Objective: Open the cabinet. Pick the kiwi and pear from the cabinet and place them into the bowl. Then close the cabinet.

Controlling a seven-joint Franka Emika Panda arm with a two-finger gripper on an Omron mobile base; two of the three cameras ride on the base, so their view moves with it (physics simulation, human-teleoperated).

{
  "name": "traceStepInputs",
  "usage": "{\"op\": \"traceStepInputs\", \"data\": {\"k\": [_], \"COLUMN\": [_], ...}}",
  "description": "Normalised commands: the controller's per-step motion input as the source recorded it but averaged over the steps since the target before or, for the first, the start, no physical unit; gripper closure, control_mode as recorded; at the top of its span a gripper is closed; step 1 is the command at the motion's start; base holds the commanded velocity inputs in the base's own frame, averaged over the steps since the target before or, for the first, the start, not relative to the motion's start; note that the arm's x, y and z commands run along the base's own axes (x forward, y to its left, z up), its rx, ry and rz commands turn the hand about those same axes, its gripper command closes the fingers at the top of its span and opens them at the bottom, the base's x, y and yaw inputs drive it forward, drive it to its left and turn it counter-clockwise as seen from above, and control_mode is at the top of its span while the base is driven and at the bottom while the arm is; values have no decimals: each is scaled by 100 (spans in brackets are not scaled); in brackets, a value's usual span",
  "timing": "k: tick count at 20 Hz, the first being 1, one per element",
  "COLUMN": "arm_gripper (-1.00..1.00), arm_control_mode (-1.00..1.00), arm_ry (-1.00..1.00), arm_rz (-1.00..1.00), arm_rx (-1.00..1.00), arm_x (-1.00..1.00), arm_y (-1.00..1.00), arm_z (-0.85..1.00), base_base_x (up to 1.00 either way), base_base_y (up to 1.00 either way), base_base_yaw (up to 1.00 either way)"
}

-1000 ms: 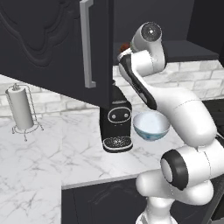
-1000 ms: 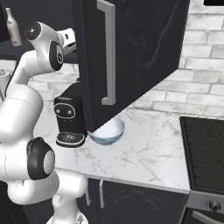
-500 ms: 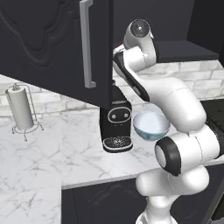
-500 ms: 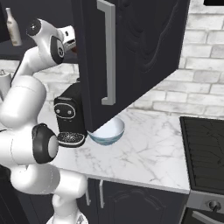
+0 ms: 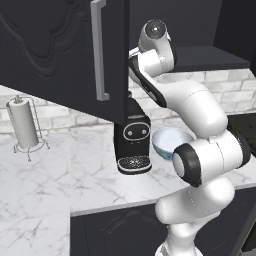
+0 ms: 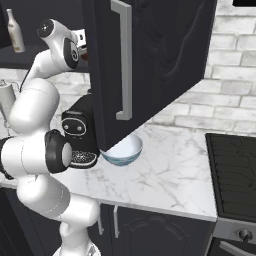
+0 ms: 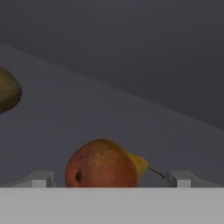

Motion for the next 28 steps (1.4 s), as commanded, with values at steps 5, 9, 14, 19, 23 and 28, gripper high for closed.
{"op": "traceStepInputs", "data": {"k": [5,9,14,19,23,28], "arm_gripper": [-100,-100,-100,-100,100,100], "arm_control_mode": [-100,-100,-100,-100,-100,-100], "arm_ry": [0,0,0,0,4,5], "arm_rz": [-3,-3,-4,-3,-6,-6], "arm_rx": [3,0,2,2,4,1], "arm_x": [26,6,0,0,2,5], "arm_y": [2,2,0,0,0,0], "arm_z": [-5,-18,-17,-26,-30,-3], "base_base_x": [0,0,0,0,0,0], "base_base_y": [0,0,0,0,0,0], "base_base_yaw": [0,0,0,0,0,0]}}
